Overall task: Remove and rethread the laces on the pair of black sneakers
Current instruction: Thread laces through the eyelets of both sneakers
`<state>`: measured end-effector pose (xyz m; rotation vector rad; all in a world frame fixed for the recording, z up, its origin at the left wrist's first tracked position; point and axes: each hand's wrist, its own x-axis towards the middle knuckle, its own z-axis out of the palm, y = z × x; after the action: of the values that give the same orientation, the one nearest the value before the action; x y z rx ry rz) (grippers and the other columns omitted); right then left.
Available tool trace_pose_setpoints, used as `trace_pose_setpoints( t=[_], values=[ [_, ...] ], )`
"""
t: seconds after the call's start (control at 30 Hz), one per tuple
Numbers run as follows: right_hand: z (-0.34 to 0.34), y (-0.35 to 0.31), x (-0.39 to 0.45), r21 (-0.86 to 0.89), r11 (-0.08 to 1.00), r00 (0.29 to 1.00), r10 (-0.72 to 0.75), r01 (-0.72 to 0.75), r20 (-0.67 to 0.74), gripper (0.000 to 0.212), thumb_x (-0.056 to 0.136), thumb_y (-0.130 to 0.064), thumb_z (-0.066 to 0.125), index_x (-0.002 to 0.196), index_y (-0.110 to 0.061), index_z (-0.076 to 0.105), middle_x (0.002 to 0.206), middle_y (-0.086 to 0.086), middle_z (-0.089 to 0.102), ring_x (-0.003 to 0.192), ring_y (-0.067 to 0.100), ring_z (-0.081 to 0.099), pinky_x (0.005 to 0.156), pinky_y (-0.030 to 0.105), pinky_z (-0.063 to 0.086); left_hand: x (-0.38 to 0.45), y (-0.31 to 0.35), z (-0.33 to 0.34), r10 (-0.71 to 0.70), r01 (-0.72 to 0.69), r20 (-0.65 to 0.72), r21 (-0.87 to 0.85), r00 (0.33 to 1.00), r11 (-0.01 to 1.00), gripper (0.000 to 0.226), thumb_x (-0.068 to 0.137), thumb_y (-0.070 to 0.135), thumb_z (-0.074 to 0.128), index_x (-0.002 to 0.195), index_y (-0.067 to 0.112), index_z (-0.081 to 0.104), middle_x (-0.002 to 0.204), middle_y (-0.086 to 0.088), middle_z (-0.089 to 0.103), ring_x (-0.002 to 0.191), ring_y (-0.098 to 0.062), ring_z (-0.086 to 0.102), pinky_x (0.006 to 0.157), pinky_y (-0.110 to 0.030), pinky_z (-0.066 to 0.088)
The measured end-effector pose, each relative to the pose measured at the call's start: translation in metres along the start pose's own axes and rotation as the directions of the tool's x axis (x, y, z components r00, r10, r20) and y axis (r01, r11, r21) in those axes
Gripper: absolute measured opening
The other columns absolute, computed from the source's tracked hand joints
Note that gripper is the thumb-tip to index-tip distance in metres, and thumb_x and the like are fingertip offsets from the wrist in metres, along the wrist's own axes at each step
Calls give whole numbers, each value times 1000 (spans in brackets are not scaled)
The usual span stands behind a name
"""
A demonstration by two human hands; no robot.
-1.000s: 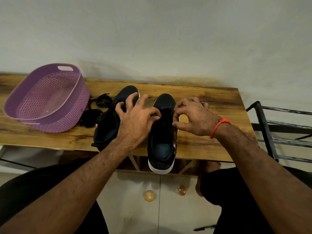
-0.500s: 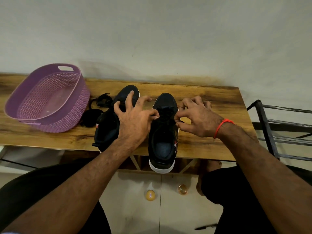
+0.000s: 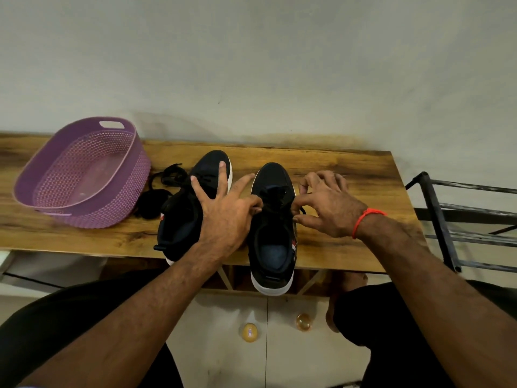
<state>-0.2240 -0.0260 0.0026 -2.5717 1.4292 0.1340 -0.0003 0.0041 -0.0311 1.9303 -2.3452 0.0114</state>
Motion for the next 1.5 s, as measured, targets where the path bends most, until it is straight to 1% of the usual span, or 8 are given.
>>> trace_pose_setpoints(
  t=[0.2,0.37,0.57,0.73,0.87,1.07,1.23,1.5],
  values=[
    [2,-6,-4,175,976,980,97,-128,172,57,98,-52,50,149,-50,25,163,-6,-25,148,34,-27,115,70,-2,12,-22,-16,-89,91,21,-286,996,954,34,98,44,58,132,46,56,165,9,18,156,-26,-6,113,-75,0],
    [-8,-23,-7,490,861,989,140,-140,36,45,85,-61,63,111,-30,45,135,-4,39,126,20,42,100,38,45,11,-54,-45,-222,210,-14,-264,975,941,39,98,39,59,137,39,54,162,7,25,153,-23,11,114,-70,12],
    [-7,-31,-12,555,761,927,165,-336,336,96,77,-47,80,144,-28,14,127,-11,36,107,14,49,61,19,51,-3,-107,-45,-443,479,207,-179,872,860,48,99,35,55,146,29,43,150,-10,44,134,-36,45,108,-57,39],
    [9,-40,-5,531,754,897,170,-385,409,113,90,-30,70,152,-36,-24,135,7,59,94,16,66,74,27,58,-10,-105,-40,-462,588,462,-175,757,790,55,97,35,61,147,29,41,129,-14,61,99,-32,64,61,-33,54],
    [8,-39,-1,572,721,907,196,-391,373,99,94,-18,63,156,-36,-12,137,8,57,98,18,65,72,24,55,-12,-95,-38,-421,526,425,-166,801,834,61,93,19,58,149,31,38,129,-17,58,110,-36,62,89,-44,54],
    [6,-28,1,606,692,917,246,-393,315,87,95,-9,57,158,-39,4,138,8,55,109,26,65,78,32,59,-6,-55,-29,-271,415,386,-363,882,834,66,92,5,56,152,27,39,131,-7,63,97,-22,67,61,-24,58],
    [5,-11,10,550,742,921,349,-383,172,76,94,-6,54,158,-31,19,147,6,50,127,27,53,100,36,50,0,-41,-19,-264,410,367,-411,892,814,70,95,13,56,157,33,28,133,-3,61,95,-23,68,70,-34,59],
    [6,7,23,613,669,892,429,-420,142,72,99,-11,53,158,-34,17,148,10,47,110,34,62,75,46,62,22,-21,-4,-274,391,290,-523,917,757,63,99,29,52,156,39,30,136,0,61,113,-18,60,83,-31,51]
  ],
)
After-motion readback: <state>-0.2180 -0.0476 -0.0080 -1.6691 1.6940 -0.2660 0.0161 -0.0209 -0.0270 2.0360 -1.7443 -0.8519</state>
